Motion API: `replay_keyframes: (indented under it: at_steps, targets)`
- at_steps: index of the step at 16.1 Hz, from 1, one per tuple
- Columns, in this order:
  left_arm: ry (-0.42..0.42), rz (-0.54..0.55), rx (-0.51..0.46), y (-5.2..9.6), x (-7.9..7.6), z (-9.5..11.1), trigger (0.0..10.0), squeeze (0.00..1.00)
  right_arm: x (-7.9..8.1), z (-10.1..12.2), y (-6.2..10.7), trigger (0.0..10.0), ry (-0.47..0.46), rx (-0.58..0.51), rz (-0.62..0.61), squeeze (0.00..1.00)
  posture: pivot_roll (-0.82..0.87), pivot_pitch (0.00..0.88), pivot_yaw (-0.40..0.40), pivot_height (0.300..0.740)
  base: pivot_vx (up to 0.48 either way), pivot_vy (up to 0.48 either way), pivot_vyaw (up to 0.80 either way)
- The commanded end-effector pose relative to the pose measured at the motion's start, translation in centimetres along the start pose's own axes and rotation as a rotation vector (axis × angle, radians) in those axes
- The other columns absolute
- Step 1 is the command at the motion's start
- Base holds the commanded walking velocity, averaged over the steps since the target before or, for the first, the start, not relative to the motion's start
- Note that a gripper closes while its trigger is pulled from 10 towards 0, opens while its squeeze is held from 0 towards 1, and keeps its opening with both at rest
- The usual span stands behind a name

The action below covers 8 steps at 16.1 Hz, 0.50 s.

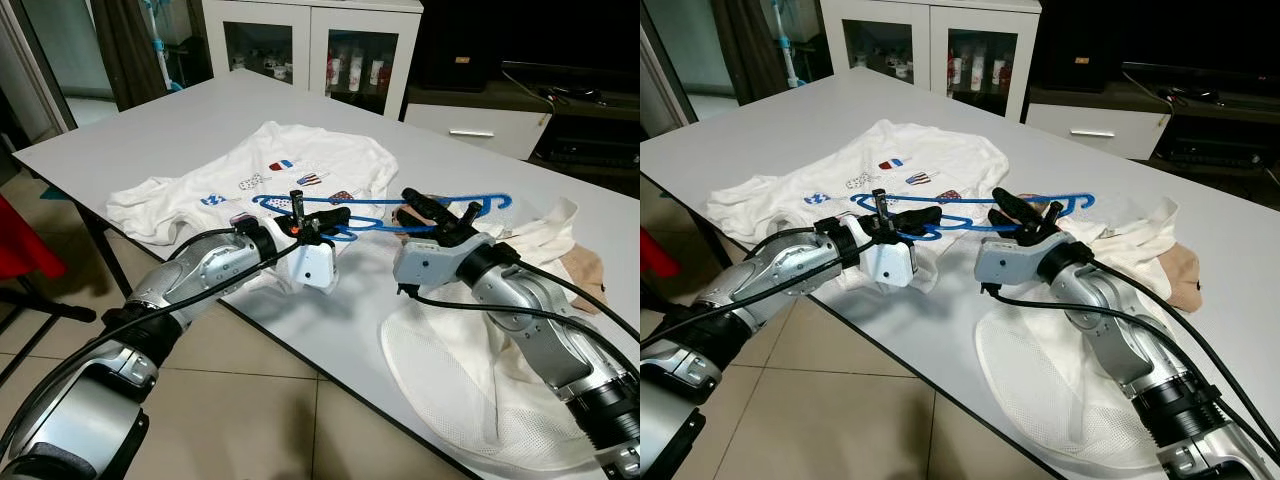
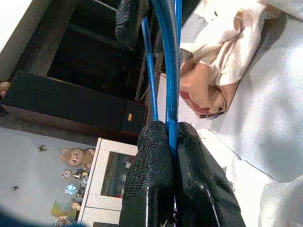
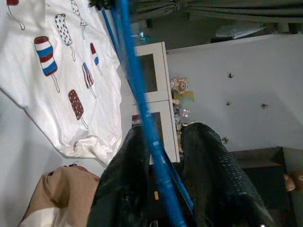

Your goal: Hang hanger

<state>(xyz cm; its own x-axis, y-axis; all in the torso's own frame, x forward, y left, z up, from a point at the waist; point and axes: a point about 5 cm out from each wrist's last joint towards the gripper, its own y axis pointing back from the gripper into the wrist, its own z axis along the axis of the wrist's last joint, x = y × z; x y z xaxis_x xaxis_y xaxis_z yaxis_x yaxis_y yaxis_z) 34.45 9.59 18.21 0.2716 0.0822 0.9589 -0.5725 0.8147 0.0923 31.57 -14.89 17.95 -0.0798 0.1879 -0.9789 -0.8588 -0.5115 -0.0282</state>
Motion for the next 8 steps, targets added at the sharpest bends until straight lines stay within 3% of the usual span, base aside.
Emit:
replay_keyframes:
  at_steps: [1, 4, 7, 8]
  targets:
    - [-0.030, 0.027, -0.017, -0.3, 1.1, 0.4, 10.0, 0.00, 0.8, -0.2, 0.2, 0.0, 0.007, 0.010, 0.047, 0.00, 0.03, 0.006, -0.012, 0.740, 0.000, 0.000, 0.00]
    - [-0.041, 0.036, -0.010, -0.2, 1.2, 0.3, 10.0, 0.00, 0.9, -0.2, 0.3, 0.0, 0.006, 0.012, 0.049, 0.00, 0.03, 0.009, -0.010, 0.740, 0.000, 0.000, 0.00]
    - [0.030, 0.060, 0.009, -0.1, 1.5, 0.0, 10.0, 0.00, 0.8, -0.4, 0.4, 0.0, -0.001, 0.023, 0.038, 0.00, 0.03, 0.011, -0.008, 0.740, 0.000, 0.000, 0.00]
    - [0.088, 0.125, -0.040, 0.0, 2.2, 0.5, 10.0, 1.00, 0.7, -0.4, 0.3, 0.0, -0.010, 0.028, 0.029, 0.00, 0.03, 0.012, -0.008, 0.740, 0.000, 0.000, 0.00]
